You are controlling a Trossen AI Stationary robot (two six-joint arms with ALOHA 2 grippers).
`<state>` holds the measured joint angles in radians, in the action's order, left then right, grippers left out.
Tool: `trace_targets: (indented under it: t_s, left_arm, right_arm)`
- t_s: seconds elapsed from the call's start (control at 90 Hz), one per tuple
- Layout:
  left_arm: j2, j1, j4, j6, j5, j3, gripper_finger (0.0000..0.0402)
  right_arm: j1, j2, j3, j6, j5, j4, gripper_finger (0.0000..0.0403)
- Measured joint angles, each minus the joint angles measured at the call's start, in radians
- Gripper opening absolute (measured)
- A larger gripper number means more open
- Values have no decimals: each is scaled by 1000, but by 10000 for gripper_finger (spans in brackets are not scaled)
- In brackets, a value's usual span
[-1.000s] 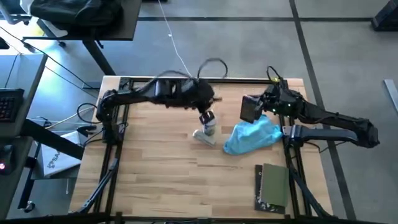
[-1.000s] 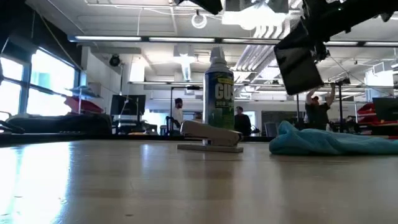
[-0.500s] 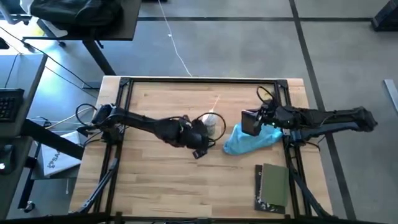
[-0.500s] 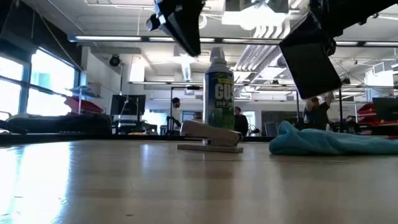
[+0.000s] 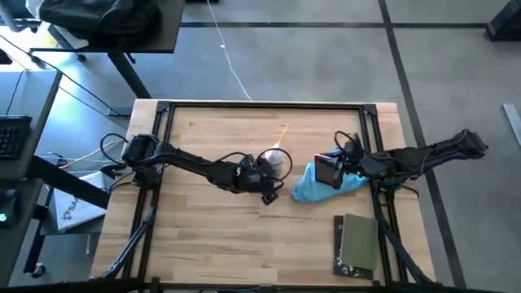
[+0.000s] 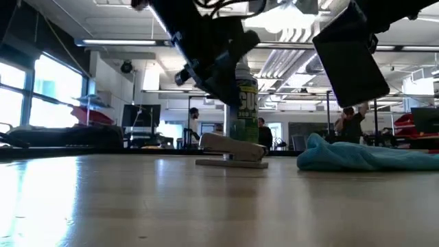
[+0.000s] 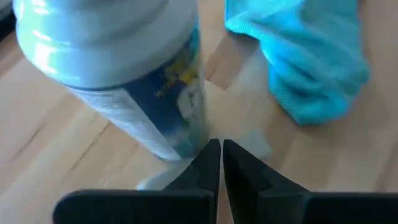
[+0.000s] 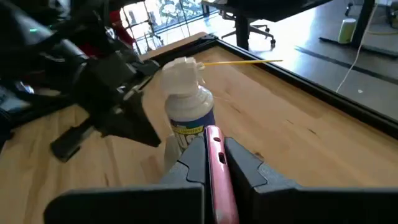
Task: Apply microfiber cloth
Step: Spray the pink phone with the spray bottle, then wipe the pink phone with the blue microfiber cloth
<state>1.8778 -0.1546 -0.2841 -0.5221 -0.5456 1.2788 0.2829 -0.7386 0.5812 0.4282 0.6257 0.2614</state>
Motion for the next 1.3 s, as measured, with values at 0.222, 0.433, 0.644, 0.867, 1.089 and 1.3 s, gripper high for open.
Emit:
trace_targets:
  t_s: [0.222,0.433,0.644,0.867,1.089,1.3]
  left_arm:
    - [0,87,376,87,125,-138,0]
    - [6,215,573,173,171,-216,0]
    - [24,336,638,347,171,-218,0]
    - [21,325,642,438,342,-218,0]
    - [21,196,727,483,434,-216,0]
    - [-13,103,741,738,373,-153,26]
  right_arm:
    - [-15,-2,0,-50,-1,-1,1]
    - [-31,-3,0,-94,-1,-1,1]
    - [-68,-3,0,-138,14,-5,2]
    - [-90,-13,-1,-157,-1,-8,2]
    - [-111,-121,-25,-289,-151,-136,2]
    - [-121,-181,14,-451,-322,-228,2]
